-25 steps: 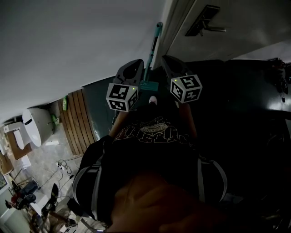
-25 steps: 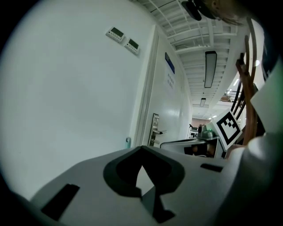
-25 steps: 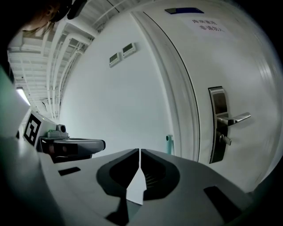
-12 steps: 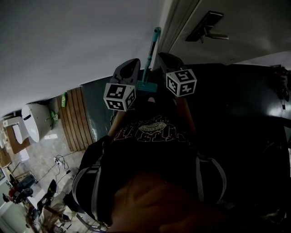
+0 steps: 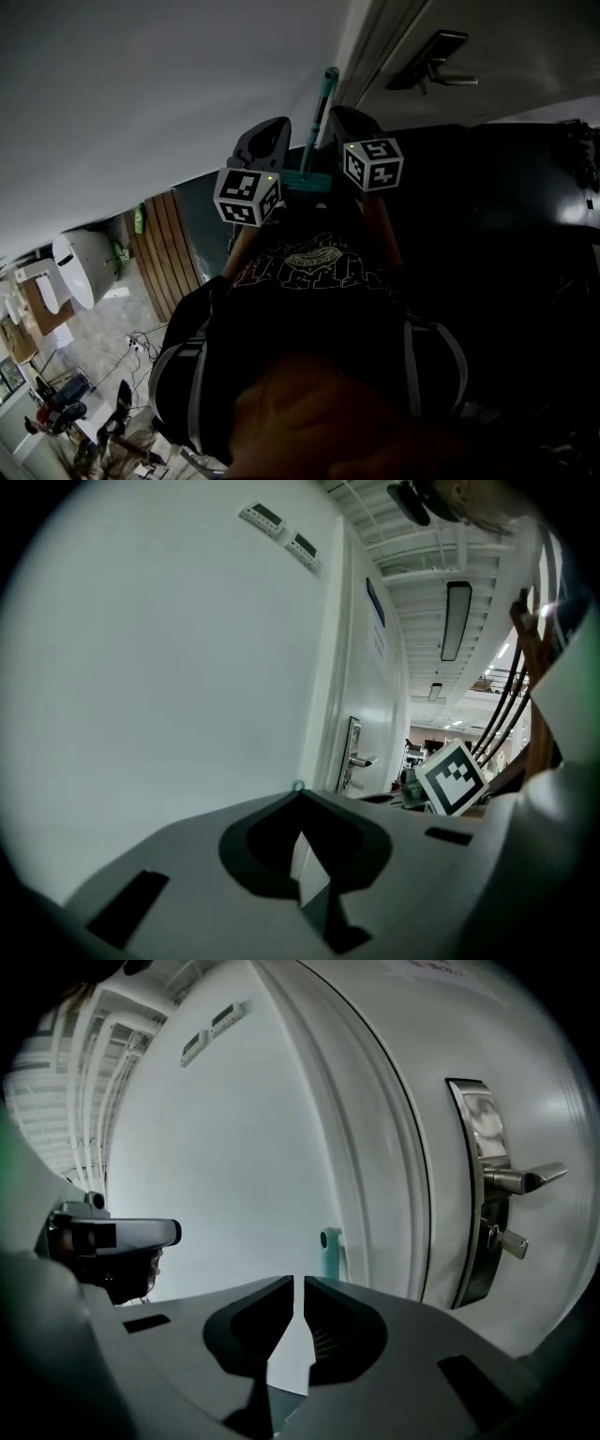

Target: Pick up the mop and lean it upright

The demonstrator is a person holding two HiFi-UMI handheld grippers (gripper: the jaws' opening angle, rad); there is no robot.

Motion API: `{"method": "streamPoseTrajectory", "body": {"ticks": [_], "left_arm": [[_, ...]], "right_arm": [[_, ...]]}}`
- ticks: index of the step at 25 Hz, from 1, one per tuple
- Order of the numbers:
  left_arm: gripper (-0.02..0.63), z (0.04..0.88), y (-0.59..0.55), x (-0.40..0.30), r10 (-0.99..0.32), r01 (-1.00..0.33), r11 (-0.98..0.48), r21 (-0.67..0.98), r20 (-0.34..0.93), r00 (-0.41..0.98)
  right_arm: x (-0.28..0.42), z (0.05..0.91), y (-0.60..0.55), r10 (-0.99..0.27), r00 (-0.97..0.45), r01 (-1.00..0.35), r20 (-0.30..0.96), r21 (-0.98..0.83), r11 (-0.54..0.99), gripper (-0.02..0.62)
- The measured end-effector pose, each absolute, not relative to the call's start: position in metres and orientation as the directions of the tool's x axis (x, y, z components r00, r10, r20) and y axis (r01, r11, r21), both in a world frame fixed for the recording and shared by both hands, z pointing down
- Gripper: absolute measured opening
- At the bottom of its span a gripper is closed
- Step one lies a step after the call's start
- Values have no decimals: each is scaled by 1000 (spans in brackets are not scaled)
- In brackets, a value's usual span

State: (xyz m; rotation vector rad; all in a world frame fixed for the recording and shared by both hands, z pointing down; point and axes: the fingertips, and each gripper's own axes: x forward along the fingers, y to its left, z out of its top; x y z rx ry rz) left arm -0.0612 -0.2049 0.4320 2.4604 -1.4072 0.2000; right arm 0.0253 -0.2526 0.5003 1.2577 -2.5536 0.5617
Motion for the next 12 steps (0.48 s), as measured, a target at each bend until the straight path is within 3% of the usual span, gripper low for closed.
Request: {"method": "streamPoseTrajectory", "body": {"ticks": [4,12], "left_arm": [[48,436,-215,-70,-805,-848,-494,190,269,529],[48,435,-228,-78,-783,-828,-529,186,269,560]], "right_arm": [[20,513,-267,-713,-574,-817,402,-234,527,86],[22,535,-289,-746,-491,-870,450,-209,446,103]]}}
